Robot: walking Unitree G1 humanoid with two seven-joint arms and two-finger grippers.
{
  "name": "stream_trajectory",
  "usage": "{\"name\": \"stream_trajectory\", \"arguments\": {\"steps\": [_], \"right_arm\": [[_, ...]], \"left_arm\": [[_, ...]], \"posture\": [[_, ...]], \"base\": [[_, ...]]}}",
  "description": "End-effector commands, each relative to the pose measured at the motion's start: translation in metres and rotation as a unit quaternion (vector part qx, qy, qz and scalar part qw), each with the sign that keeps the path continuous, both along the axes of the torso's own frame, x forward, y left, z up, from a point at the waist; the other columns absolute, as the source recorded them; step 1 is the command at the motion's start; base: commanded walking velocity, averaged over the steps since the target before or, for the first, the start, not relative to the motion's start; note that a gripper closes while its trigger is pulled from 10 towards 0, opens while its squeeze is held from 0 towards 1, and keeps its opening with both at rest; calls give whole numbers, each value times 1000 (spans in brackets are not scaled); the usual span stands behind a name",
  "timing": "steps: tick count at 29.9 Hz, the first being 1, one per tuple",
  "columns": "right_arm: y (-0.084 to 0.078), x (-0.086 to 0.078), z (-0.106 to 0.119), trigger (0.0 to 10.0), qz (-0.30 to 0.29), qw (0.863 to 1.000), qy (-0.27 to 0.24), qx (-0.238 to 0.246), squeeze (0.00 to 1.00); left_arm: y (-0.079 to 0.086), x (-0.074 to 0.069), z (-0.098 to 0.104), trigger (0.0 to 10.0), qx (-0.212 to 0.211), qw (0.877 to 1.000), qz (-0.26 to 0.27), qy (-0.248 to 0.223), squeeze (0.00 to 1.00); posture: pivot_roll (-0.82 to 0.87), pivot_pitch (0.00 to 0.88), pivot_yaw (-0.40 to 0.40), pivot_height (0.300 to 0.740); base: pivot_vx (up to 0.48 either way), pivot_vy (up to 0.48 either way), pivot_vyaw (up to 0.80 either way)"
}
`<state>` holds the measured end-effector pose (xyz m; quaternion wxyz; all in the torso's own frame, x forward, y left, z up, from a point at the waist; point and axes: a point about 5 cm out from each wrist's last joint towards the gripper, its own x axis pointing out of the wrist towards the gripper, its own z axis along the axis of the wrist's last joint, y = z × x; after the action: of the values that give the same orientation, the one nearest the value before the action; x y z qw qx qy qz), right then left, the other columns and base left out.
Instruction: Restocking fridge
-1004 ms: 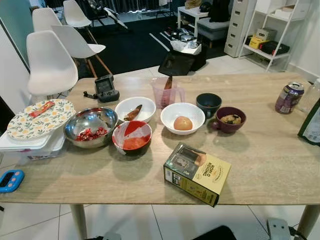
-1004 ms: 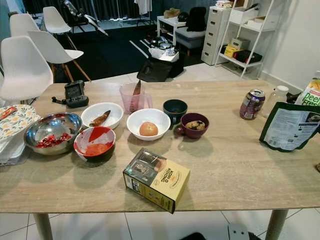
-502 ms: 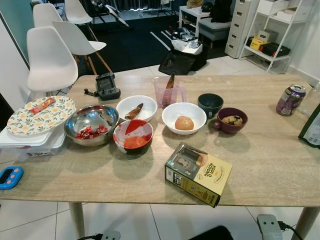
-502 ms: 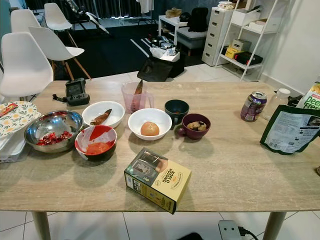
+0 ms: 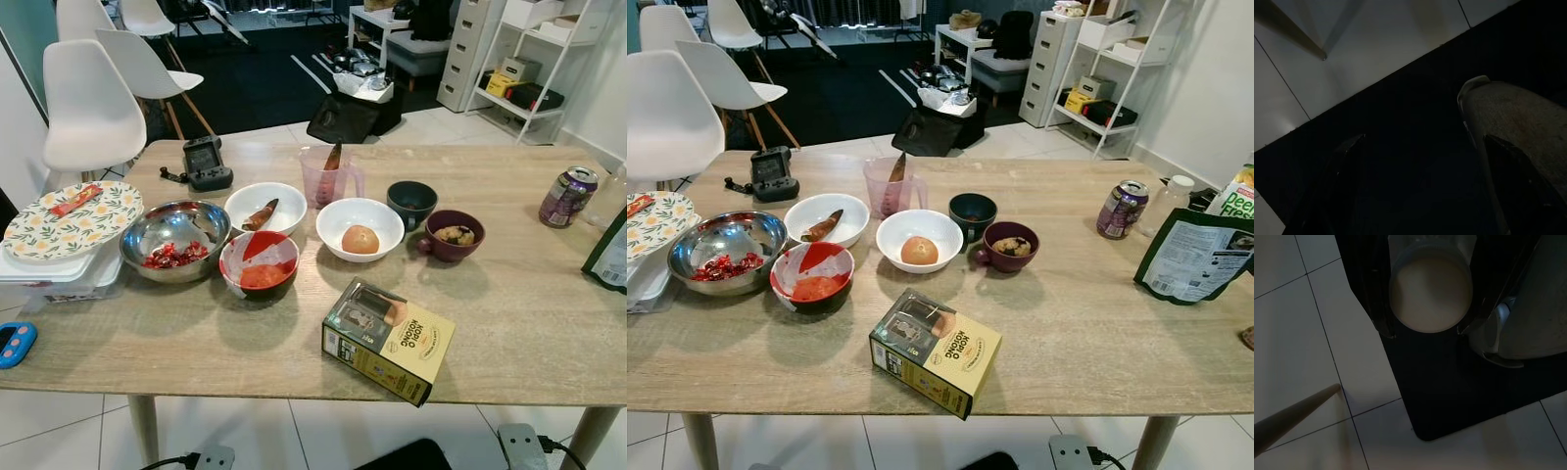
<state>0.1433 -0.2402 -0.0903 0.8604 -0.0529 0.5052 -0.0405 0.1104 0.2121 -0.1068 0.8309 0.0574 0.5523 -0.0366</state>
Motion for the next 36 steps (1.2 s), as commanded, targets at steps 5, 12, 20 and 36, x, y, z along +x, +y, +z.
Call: {"name": "stream_trajectory", "arguments": {"steps": [5, 12, 20, 36], "right_arm": [[0, 1, 0, 10000, -6, 1000, 1, 3, 0], [1, -9, -4, 10000, -8, 1000, 16, 4, 0], [-4, -13, -3, 10000, -3, 1000, 21, -1, 0], [-4, -12, -3, 10000, -2, 1000, 22, -4, 0]], "left_arm": [[4, -9, -2, 10000, 0, 1000, 19, 14, 0], [10, -14, -2, 10000, 1, 998, 59, 12, 0], [13, -16, -2, 10000, 1, 997, 79, 11, 0], [13, -16, -2, 10000, 5, 998, 60, 13, 0]], "posture": [[-20, 0, -37, 740], [-26, 0, -45, 740], [-41, 0, -60, 740], [-29, 0, -61, 740]], "base": [[0, 0, 0], [0, 0, 0], [0, 0, 0], [0, 0, 0]]}}
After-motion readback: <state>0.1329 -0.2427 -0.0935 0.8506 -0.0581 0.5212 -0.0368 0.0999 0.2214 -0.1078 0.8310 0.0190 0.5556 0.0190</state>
